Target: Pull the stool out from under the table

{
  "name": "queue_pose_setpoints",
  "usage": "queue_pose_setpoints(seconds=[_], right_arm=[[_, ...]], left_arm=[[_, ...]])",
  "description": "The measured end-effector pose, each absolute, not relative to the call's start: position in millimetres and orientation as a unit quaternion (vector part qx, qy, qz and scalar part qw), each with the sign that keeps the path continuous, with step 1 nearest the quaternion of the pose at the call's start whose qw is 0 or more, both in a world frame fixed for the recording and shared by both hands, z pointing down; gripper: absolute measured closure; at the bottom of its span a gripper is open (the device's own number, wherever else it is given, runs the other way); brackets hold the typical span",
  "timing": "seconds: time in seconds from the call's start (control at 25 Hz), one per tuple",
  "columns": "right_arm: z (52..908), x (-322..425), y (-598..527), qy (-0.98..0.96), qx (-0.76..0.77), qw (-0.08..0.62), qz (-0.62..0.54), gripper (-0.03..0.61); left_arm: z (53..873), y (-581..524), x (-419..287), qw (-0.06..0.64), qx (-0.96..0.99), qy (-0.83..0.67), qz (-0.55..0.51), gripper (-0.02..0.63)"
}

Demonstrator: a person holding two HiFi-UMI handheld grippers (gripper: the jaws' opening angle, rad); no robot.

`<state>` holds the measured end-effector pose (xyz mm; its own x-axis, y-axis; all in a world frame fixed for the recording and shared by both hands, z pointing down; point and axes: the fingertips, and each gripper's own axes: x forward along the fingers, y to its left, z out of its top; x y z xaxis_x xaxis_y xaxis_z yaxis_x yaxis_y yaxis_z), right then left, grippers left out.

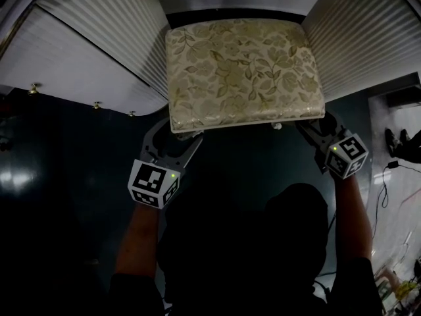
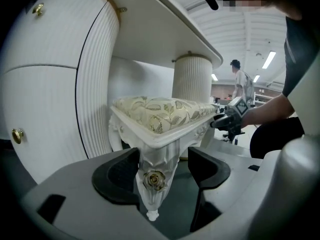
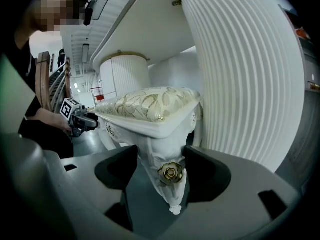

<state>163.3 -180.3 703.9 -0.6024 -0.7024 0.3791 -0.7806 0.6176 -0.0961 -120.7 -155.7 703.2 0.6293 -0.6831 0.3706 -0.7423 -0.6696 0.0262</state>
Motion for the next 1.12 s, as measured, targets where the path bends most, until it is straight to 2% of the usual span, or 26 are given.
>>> queue_pose_setpoints(seconds=[0.24,0.48,0.8,1.0,1.12], right_arm=[[706.7,165.2,-178.7,-0.884,0.412,0.161,0.153,0.327],[709.2,165.4,-181.6,-0.879,0.379,0.227,0.181,0.325],[703.4,161.6,-174.7,-0.858,0.354,0.26,0.265,0.325],[702.1,161.3,-172.4,-0.842,0.326,0.294,0.313,0.321],[696.2,162.7,-168.1,-0.83,0.308,0.314,0.342,0.321]], left_arm=[[704.8,-155.6,-119.9,0.102,0.887,-0.416,0.176,0.295],[704.2,-161.1,-118.1,0.15,0.87,-0.43,0.189,0.295],[692.6,-165.4,-116.5,0.238,0.832,-0.444,0.232,0.278],[687.1,-161.1,-117.7,0.284,0.819,-0.402,0.295,0.275],[676.9,-154.2,-119.4,0.338,0.81,-0.373,0.299,0.263]])
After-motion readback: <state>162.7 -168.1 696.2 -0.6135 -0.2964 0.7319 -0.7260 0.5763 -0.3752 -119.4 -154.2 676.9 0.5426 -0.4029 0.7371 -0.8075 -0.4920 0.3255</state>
